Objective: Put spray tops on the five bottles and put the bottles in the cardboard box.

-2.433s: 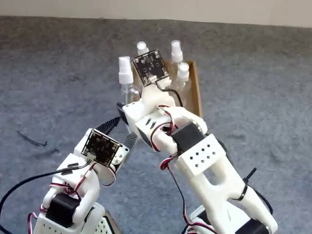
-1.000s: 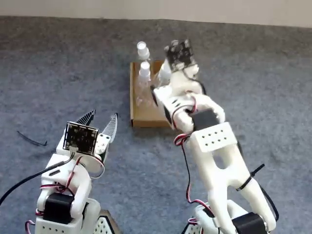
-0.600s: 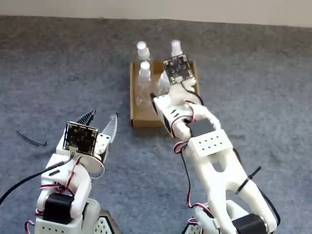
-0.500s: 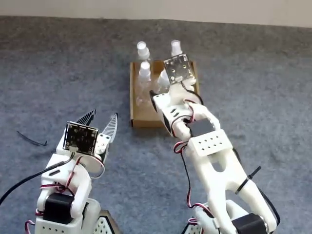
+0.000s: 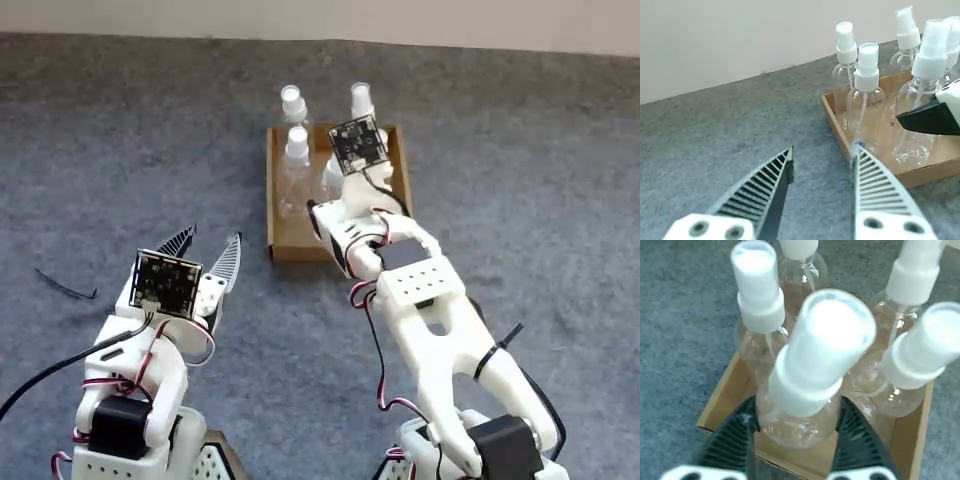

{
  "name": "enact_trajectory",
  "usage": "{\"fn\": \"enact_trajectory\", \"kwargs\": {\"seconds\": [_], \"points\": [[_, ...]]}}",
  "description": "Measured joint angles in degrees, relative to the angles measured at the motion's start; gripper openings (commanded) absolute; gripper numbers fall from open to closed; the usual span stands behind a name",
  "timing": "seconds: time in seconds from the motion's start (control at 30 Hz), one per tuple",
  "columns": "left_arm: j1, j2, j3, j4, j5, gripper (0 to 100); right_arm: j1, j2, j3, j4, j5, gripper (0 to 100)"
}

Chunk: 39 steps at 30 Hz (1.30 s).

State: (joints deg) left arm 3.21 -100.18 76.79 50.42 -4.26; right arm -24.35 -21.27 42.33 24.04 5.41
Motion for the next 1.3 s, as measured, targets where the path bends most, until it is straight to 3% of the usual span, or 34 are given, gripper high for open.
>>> {"fn": "enact_trajectory", "kwargs": {"seconds": [0.5,0.73,1.1,1.3], "points": [[0.0,0.0,0.0,0.0,0.0,17,-0.4,0.0,0.0,0.0,0.0,1.3],[0.0,0.0,0.0,0.0,0.0,17,-1.5,0.0,0.0,0.0,0.0,14.9],[0.0,0.0,0.0,0.0,0.0,17,-1.8,0.0,0.0,0.0,0.0,18.2],[0.0,0.0,0.0,0.0,0.0,17,-1.8,0.0,0.0,0.7,0.0,29.3]]}}
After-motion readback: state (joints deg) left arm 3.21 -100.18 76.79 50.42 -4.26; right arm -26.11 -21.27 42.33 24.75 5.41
